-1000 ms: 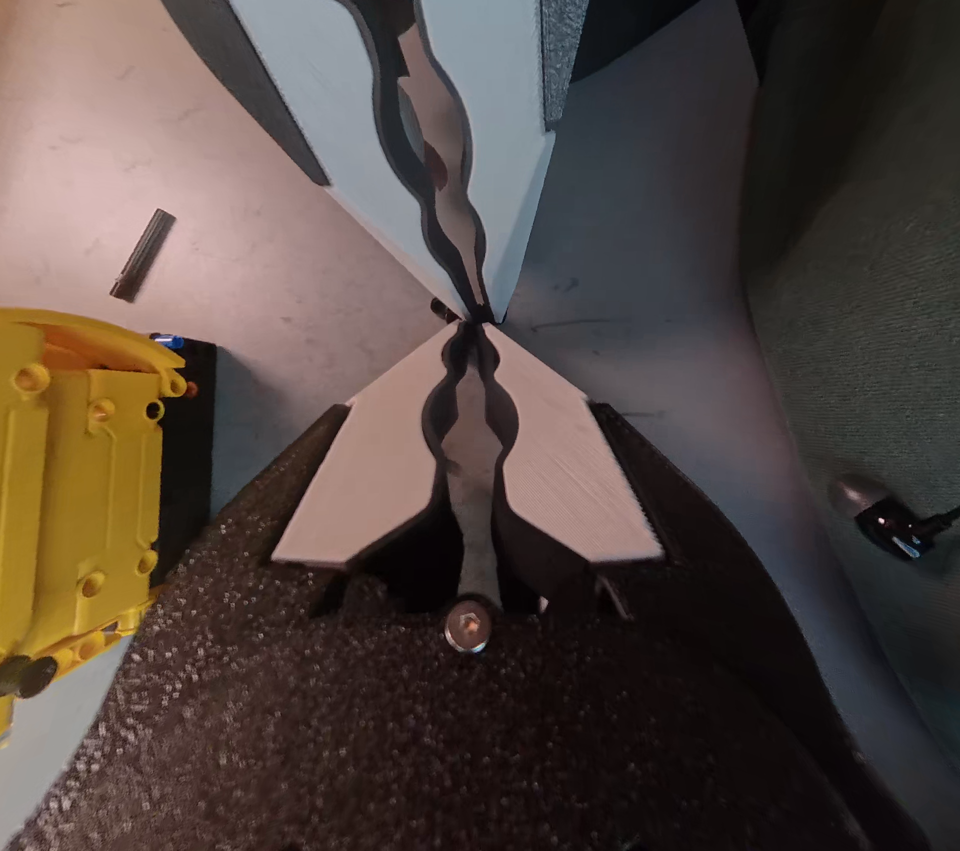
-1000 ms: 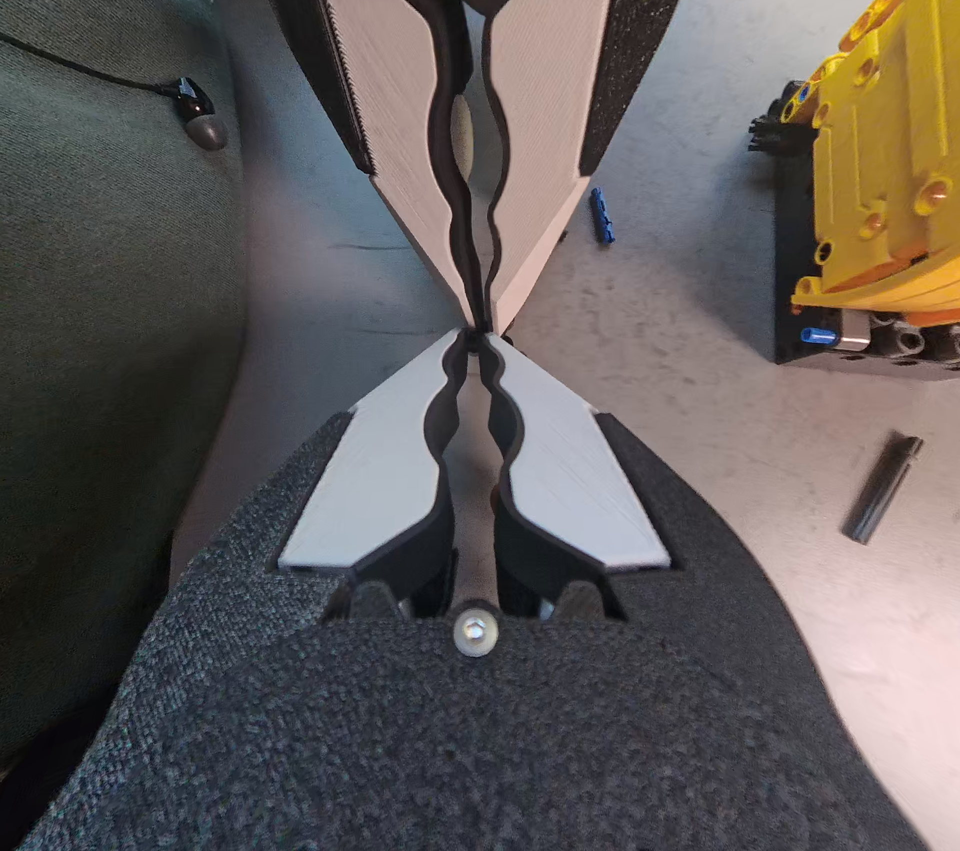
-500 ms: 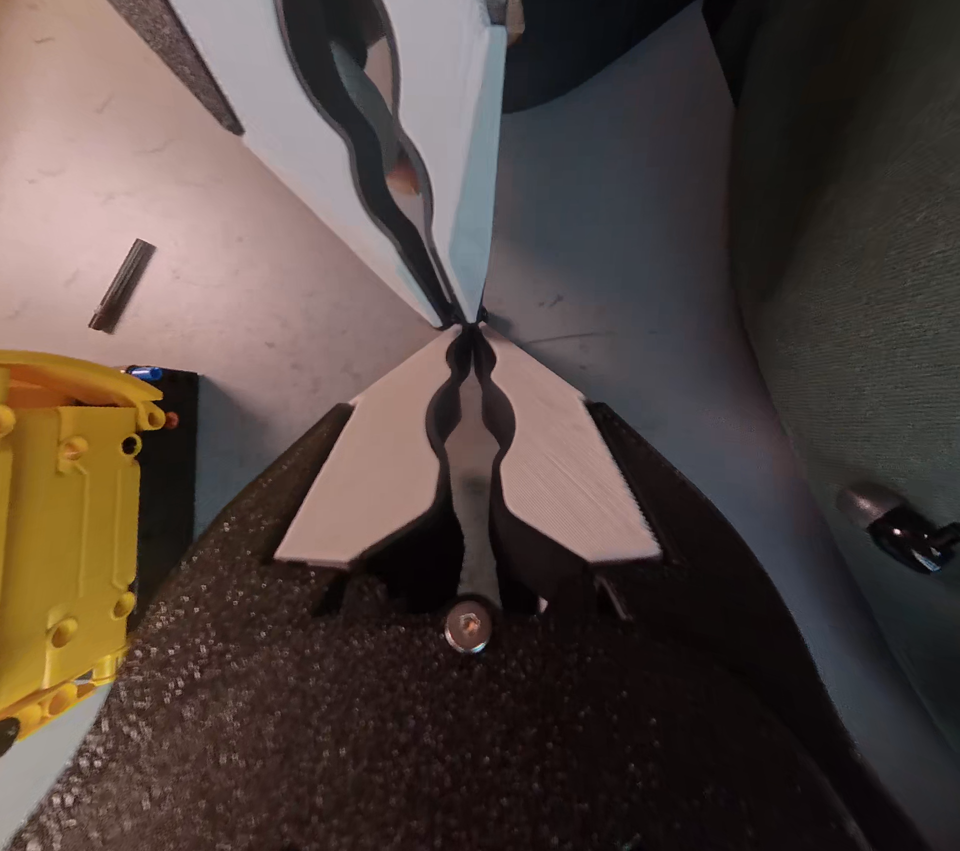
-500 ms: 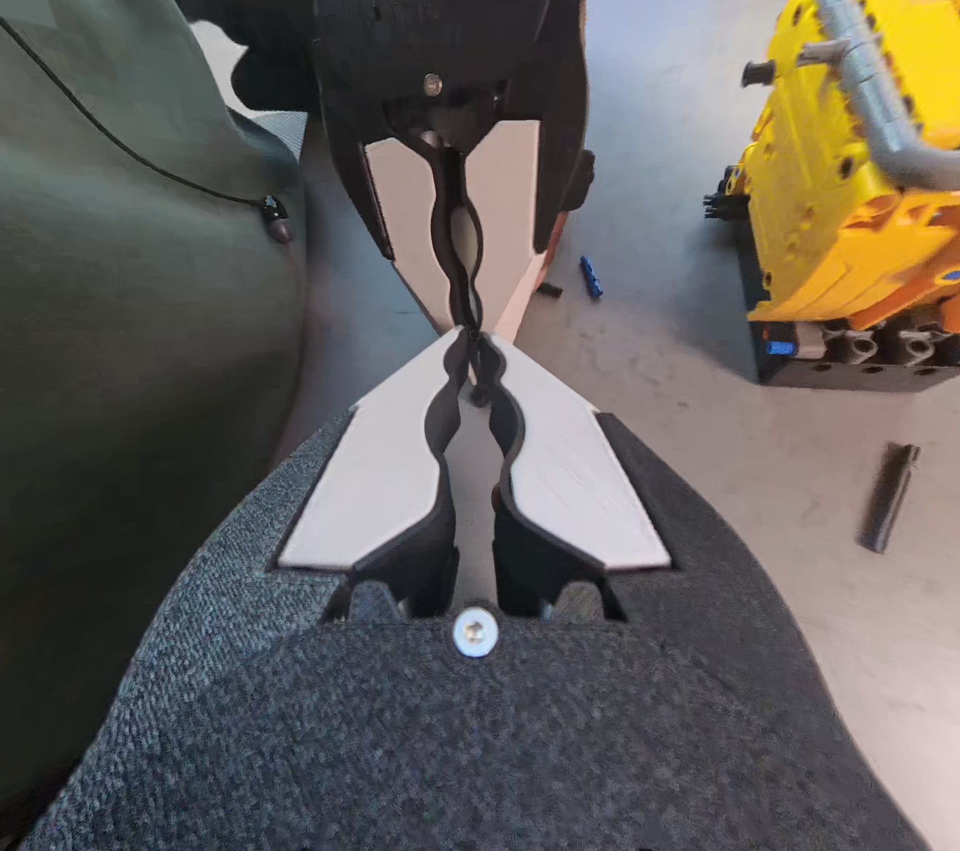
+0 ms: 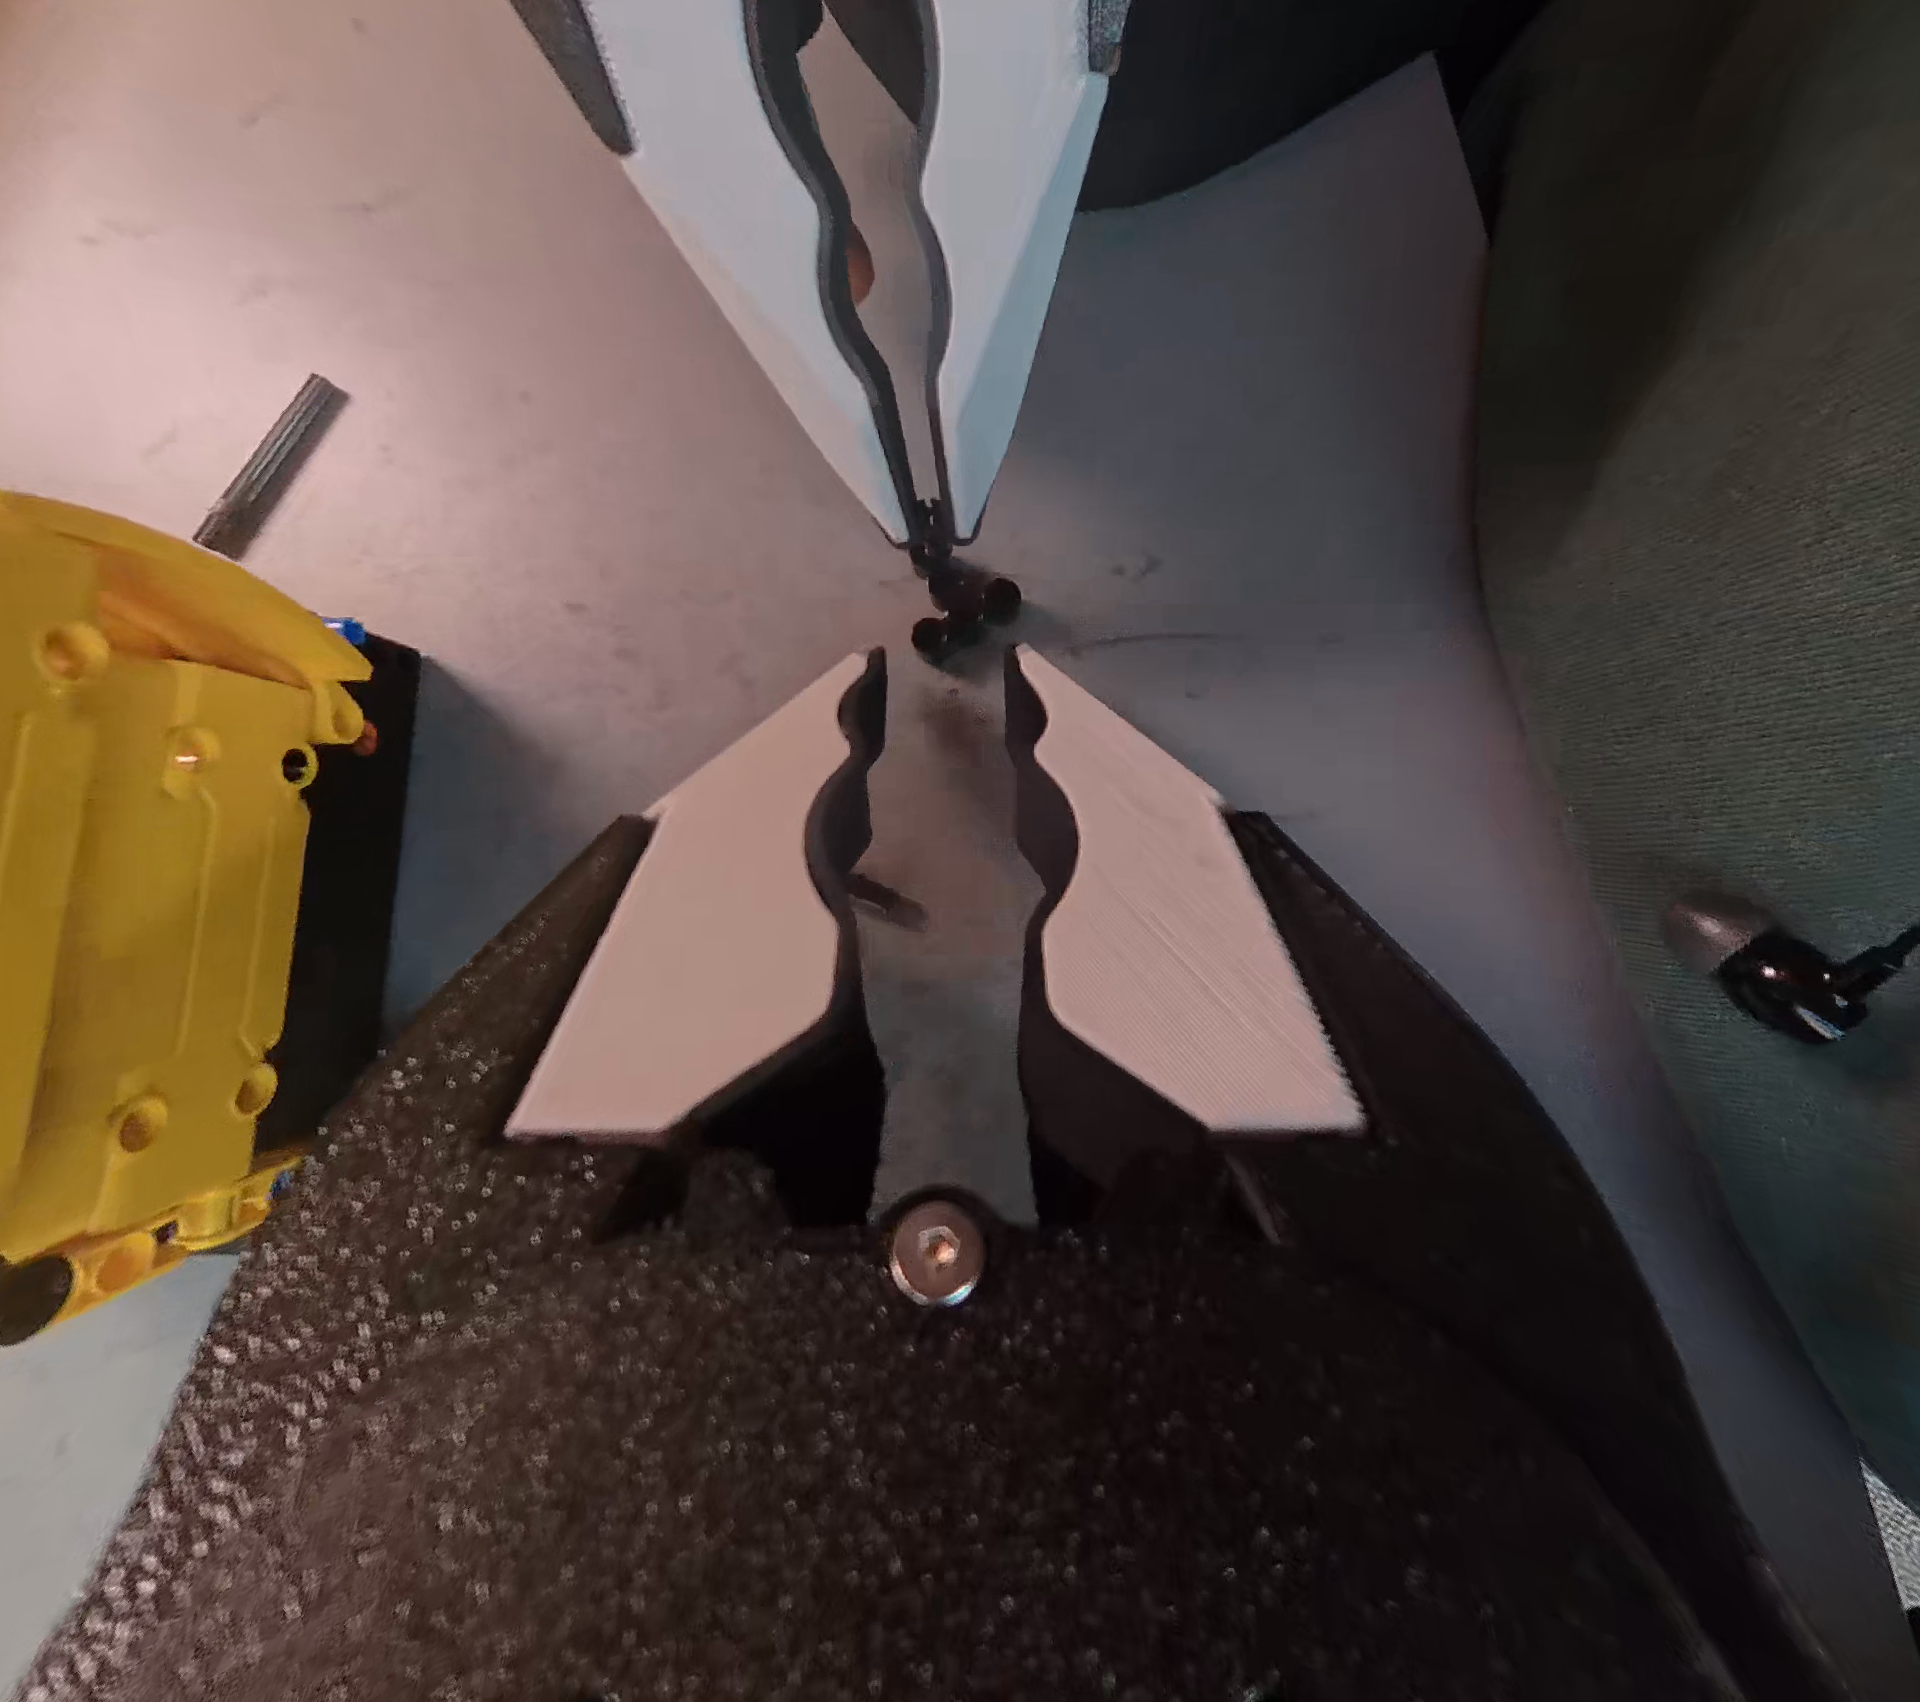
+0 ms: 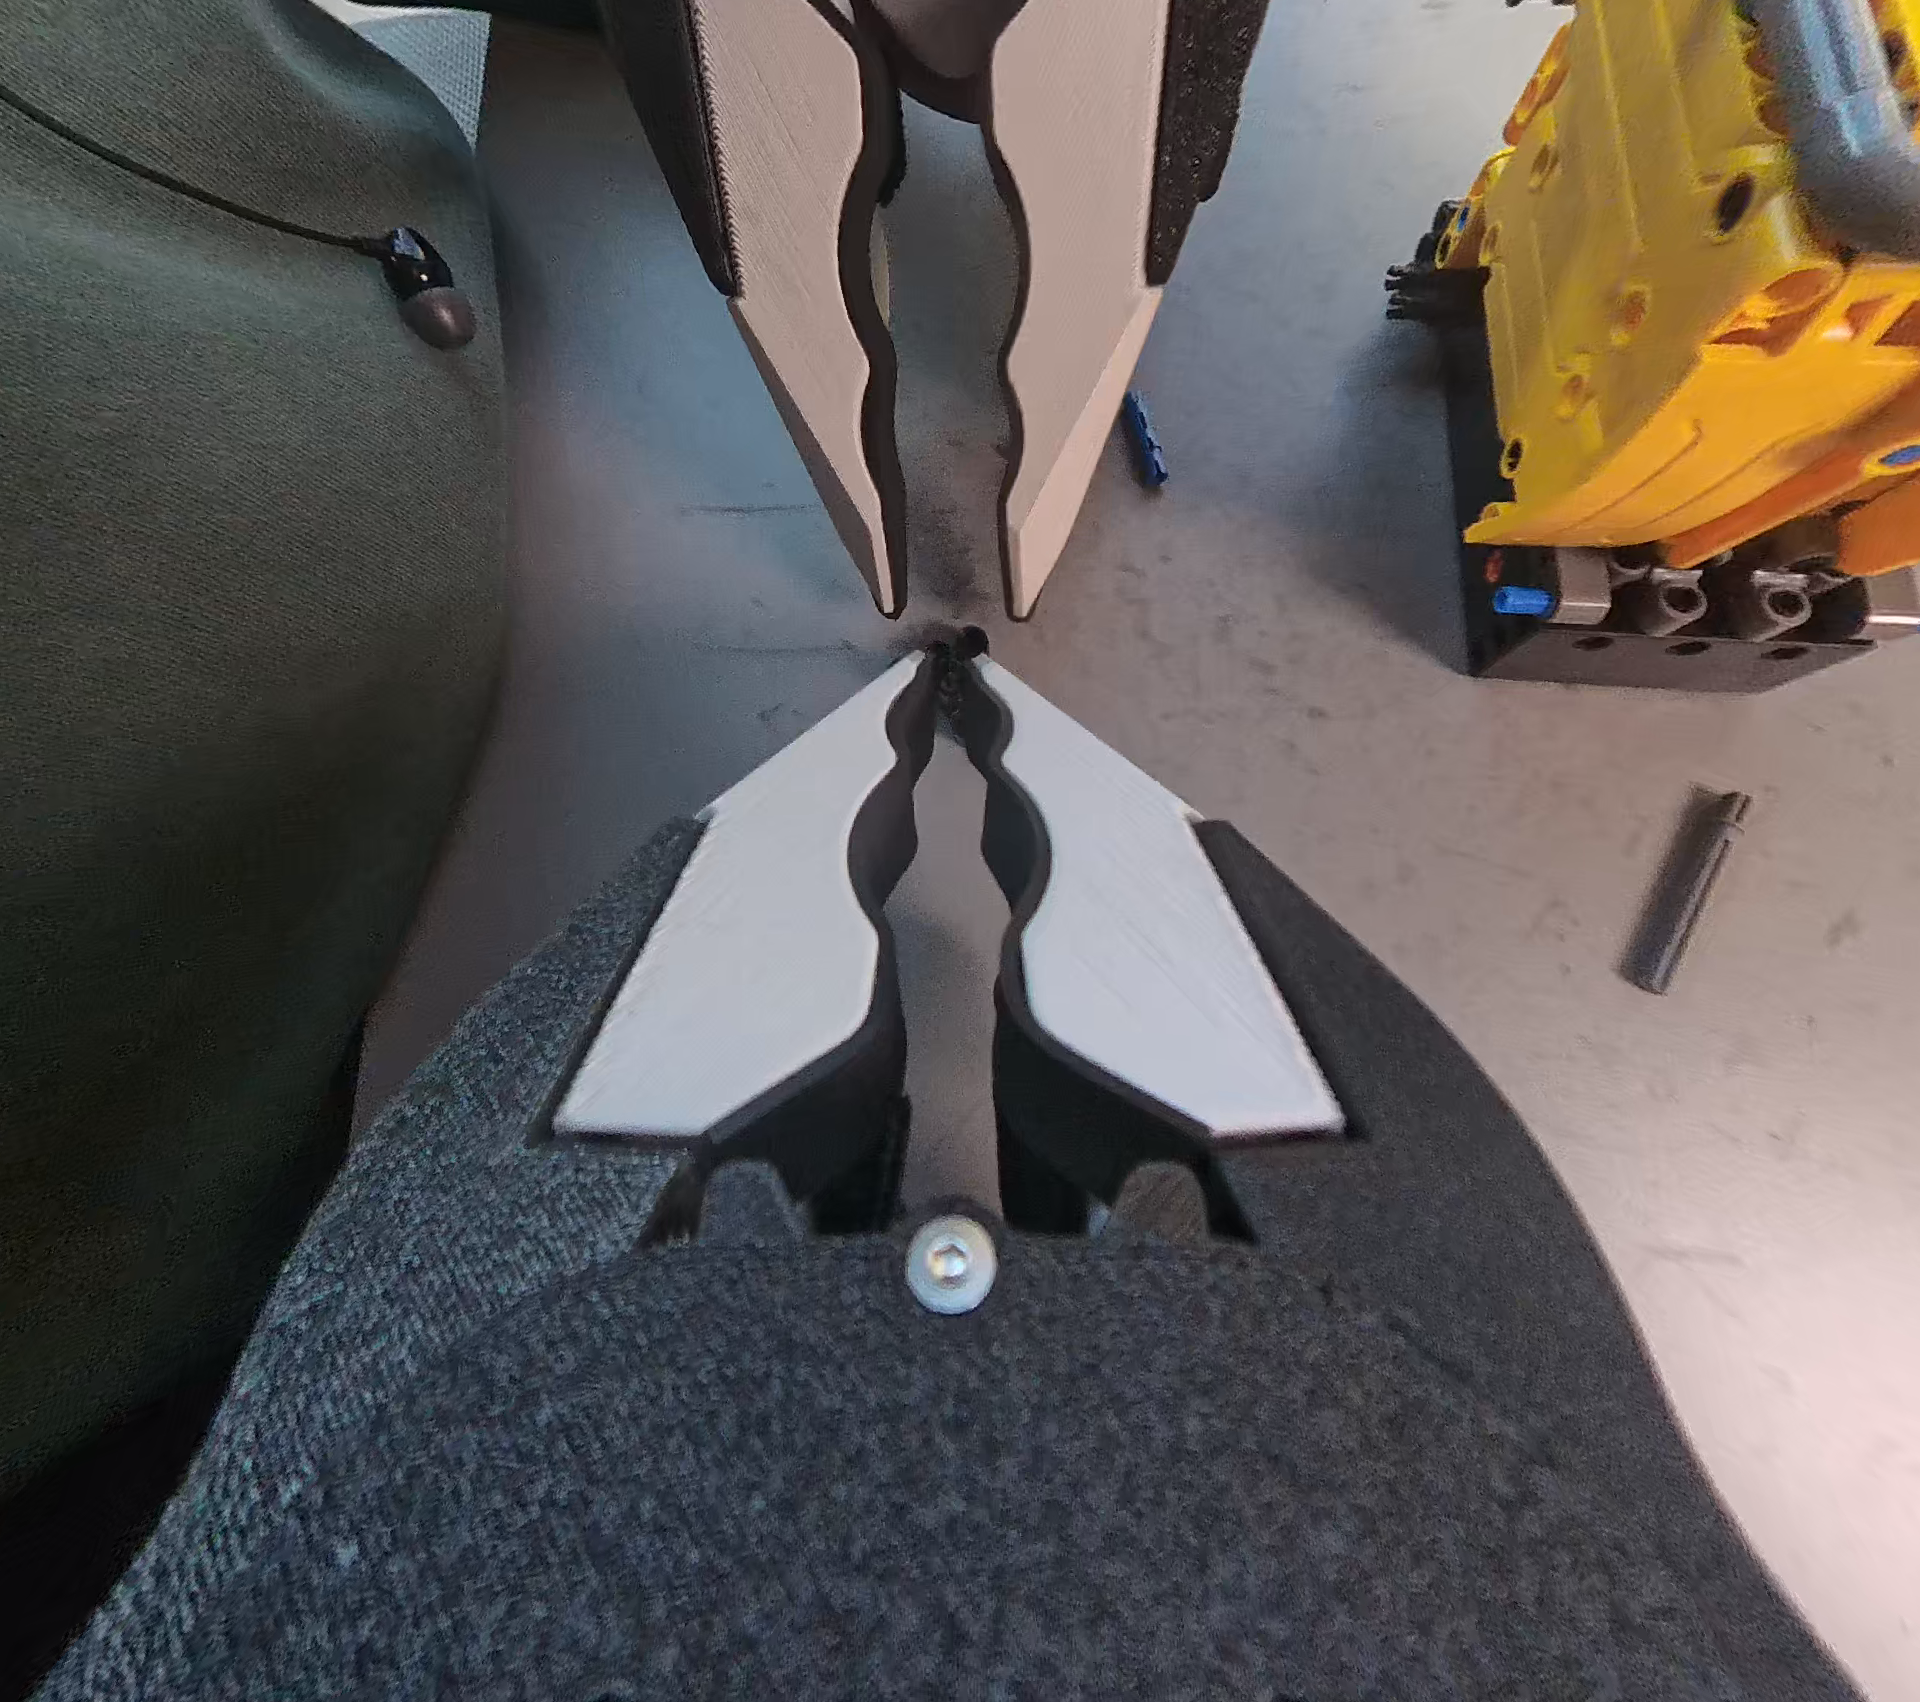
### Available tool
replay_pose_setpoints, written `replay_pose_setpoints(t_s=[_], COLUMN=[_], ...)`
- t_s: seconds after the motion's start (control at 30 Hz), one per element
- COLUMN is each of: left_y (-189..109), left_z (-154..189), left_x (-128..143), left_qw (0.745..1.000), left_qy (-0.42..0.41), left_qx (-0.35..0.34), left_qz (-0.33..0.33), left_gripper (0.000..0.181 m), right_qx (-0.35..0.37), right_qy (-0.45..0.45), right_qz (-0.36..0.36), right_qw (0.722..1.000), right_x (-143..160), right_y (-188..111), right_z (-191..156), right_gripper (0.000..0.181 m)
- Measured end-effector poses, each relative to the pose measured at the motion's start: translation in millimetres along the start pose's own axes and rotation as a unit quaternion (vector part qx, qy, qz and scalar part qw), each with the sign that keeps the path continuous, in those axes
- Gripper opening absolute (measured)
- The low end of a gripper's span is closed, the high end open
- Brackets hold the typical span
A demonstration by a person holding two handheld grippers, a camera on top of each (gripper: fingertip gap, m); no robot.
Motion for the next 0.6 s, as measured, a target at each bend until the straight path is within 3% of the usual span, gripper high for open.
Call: replay_pose_setpoints(t_s=[0.6], left_y=[12], left_z=[-1], left_x=[1], left_qw=[0.999], left_qy=[-0.008], left_qx=[0.021], left_qz=[0.025], left_gripper=[0.013], right_qx=[-0.041], right_qy=[-0.023], right_qz=[-0.027], right_qw=[0.999], right_x=[3], right_y=[9], right_z=[2], right_gripper=[0.004])
Point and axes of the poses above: each gripper's, where its closed fingertips meet, y out along the fingers, x out of its underside, z = x × y across the jaws, the point moved 2 cm from there along -y, back along the fingers, and after that the axes turned 4 degrees about -z, right-handed, at the moved point
